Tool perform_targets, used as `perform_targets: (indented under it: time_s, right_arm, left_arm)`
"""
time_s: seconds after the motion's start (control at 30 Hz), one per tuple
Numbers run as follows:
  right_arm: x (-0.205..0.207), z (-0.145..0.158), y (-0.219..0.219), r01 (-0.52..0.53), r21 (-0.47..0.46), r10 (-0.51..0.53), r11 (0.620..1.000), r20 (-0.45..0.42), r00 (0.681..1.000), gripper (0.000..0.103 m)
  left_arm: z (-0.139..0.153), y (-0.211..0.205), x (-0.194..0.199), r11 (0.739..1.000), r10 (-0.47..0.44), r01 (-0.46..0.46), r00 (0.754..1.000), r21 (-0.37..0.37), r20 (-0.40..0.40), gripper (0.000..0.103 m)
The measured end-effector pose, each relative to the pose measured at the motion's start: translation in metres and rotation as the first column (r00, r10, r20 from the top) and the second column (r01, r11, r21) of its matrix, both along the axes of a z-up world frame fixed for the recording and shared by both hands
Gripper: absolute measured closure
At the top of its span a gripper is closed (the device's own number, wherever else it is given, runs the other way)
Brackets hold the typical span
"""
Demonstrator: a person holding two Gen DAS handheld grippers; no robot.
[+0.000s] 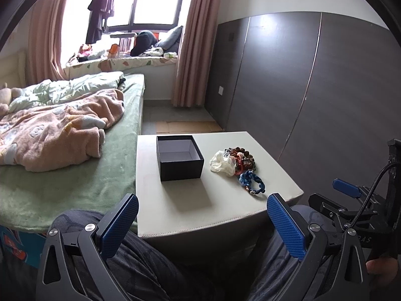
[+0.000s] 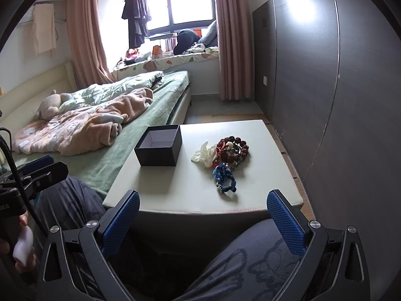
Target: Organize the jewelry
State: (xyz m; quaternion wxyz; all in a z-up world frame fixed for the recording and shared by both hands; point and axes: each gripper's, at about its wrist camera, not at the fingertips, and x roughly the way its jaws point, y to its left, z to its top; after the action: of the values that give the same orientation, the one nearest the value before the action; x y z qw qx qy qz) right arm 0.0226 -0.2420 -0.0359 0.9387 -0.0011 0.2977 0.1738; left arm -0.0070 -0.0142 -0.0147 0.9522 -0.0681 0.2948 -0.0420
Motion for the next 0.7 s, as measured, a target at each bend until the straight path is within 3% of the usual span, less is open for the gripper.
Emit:
perform_targets:
  time_s: [0.7]
  right_arm:
    - [-0.0018, 0.0023, -0.0056, 0.003, 0.005, -0.003, 1.000, -0.002, 1.000, 0.001]
  left_arm:
    - [0.0033, 0.0005, 0.0084, 1.000, 0.011, -0.011, 1.000, -0.014, -0.029, 0.001]
